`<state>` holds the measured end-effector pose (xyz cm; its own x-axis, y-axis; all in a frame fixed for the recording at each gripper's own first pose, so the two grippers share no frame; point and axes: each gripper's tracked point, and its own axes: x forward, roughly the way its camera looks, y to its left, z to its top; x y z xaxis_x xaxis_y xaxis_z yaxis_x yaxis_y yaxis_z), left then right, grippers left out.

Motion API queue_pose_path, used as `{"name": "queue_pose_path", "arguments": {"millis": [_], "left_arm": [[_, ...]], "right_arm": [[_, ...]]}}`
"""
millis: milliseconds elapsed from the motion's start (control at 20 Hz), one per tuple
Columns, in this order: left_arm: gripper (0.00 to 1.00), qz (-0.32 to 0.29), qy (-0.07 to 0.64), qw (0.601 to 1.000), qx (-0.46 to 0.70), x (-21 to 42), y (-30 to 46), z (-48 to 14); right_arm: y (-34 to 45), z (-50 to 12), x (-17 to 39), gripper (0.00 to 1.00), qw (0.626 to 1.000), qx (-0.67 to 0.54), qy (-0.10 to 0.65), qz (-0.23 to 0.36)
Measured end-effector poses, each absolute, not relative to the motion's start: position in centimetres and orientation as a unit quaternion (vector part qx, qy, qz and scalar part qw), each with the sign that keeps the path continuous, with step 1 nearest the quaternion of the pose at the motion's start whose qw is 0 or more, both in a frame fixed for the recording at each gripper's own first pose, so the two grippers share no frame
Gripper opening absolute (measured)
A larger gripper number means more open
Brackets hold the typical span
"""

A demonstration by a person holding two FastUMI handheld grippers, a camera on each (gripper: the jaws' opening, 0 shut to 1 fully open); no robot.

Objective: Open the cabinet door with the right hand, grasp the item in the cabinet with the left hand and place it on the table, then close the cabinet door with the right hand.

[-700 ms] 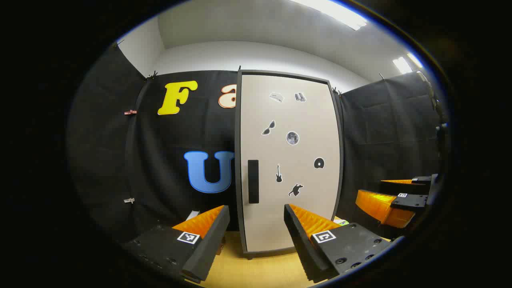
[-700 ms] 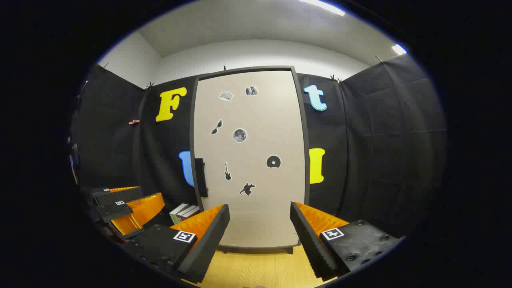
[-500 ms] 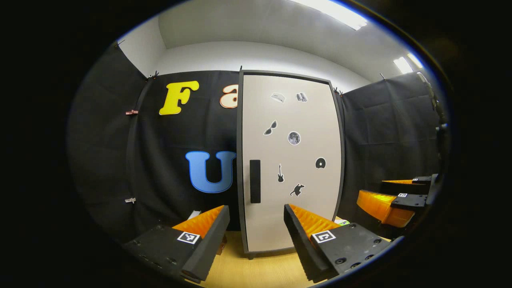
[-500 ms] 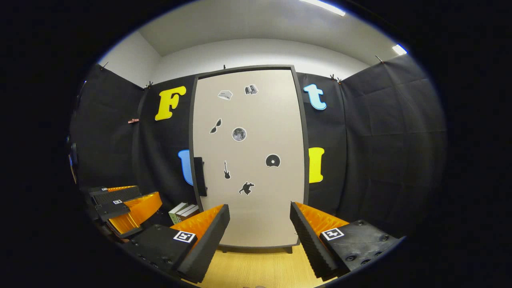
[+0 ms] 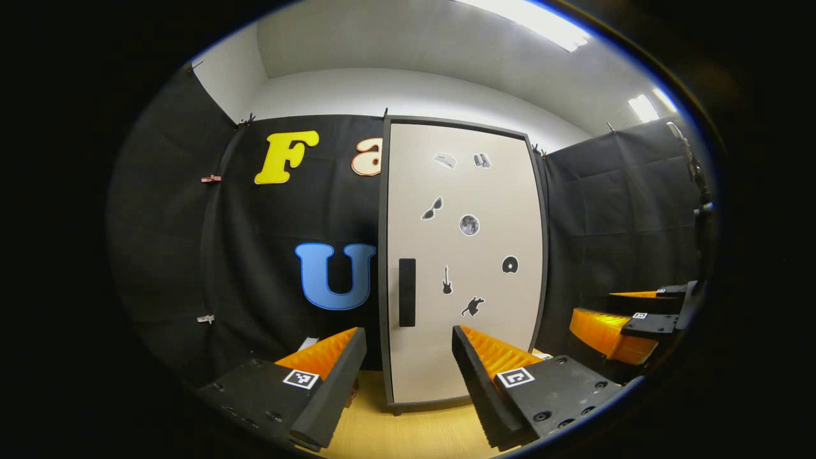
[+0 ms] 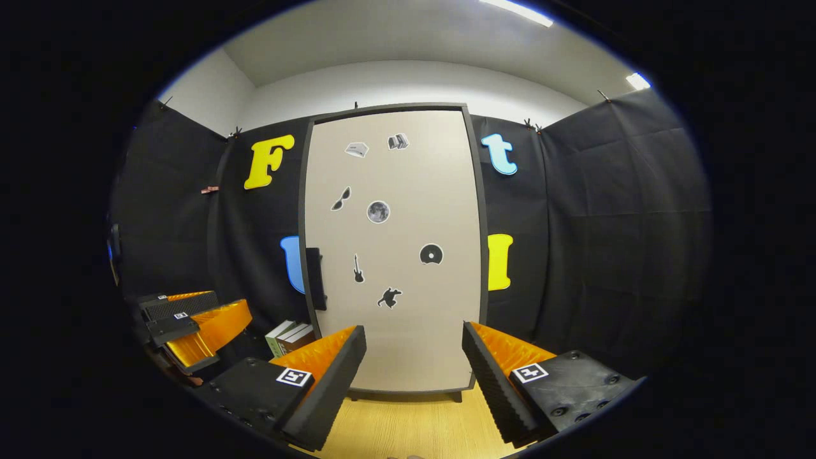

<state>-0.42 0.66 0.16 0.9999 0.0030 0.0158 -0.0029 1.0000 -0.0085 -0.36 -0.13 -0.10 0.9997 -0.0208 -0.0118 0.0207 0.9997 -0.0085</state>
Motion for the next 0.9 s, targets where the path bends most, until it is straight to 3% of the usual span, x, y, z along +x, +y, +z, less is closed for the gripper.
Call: {"name": "queue_pose_path", "arguments": {"millis": [450,900], "left_arm": [[0.86,-0.001,-0.006,1.000,-0.007,-0.4,1.0,0.0],[0.86,0.044,-0.008,0.999,-0.010,-1.1,6.0,-0.2]], "right_arm": [[-0.1,0.0,-0.1,0.98,1.000,-0.002,0.005,-0.018],[5.2,0.5,3.5,0.98,0.999,-0.012,-0.018,0.027]]}}
